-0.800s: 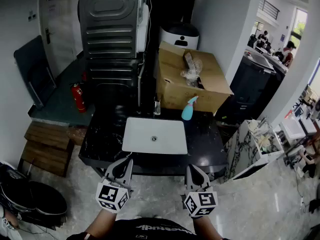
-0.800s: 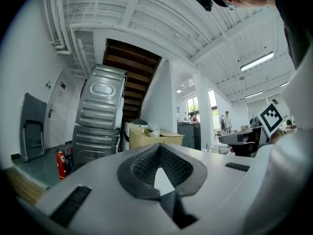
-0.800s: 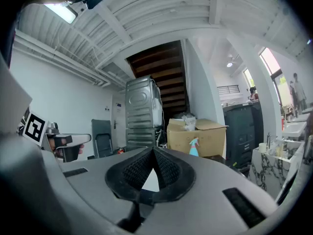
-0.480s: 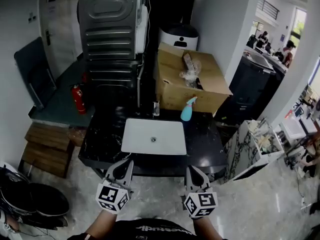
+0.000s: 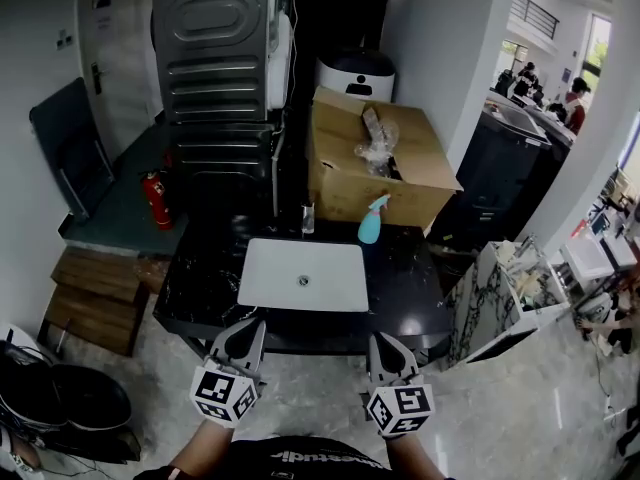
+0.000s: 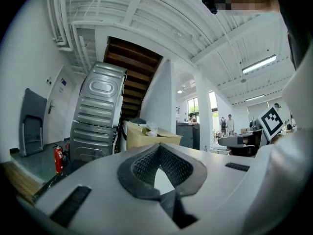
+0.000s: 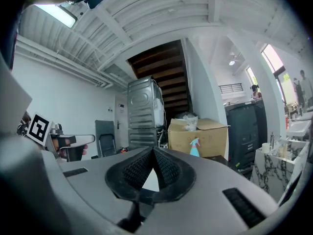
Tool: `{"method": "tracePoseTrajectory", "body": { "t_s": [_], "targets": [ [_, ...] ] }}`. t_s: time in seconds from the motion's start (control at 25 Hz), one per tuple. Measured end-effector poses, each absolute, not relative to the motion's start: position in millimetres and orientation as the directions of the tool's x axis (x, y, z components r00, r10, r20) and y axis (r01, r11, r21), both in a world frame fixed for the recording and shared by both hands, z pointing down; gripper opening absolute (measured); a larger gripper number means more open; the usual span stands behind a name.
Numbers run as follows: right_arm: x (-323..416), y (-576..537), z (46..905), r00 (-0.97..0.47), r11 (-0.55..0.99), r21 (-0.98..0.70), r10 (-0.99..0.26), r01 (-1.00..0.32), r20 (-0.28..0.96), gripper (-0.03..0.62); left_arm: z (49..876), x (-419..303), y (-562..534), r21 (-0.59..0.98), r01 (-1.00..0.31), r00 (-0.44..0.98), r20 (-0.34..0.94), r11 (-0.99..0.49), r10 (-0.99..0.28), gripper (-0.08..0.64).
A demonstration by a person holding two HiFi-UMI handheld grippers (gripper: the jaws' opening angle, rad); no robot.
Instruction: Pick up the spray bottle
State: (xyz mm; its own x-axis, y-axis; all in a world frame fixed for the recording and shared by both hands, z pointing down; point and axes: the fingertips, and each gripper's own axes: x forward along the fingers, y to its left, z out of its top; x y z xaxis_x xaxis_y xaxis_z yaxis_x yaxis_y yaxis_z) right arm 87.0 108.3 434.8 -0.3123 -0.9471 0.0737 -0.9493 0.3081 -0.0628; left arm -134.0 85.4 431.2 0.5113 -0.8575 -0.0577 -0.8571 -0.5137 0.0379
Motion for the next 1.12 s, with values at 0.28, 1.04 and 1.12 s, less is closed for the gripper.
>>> {"method": "tracePoseTrajectory", "body": {
  "t_s": [0.28,1.04,1.12],
  "targets": [
    [103.5,103.3,439.4,-0.335,0.329,-0.078,-0.939,-0.941,0.075,0.035,433.8,-114.0,83.0,0.043,-0.859,0.508,-0.046,-0.510,-0.860,0.015],
    [138.5,93.7,461.8,-0.343,0.330,-0.132,-0.935,-0.935,0.094,0.035,444.1,-67.8,65.5,0.059,-0.836,0.544,-0.031,-0.545,-0.838,0.015],
    [139.8,82.5,463.9,-0.333,0.319,-0.134,-0.937,-0.938,0.105,0.035,446.1,-67.1,48.5,0.098,-0.828,0.552,-0.036,-0.552,-0.833,0.015]
  ]
}}
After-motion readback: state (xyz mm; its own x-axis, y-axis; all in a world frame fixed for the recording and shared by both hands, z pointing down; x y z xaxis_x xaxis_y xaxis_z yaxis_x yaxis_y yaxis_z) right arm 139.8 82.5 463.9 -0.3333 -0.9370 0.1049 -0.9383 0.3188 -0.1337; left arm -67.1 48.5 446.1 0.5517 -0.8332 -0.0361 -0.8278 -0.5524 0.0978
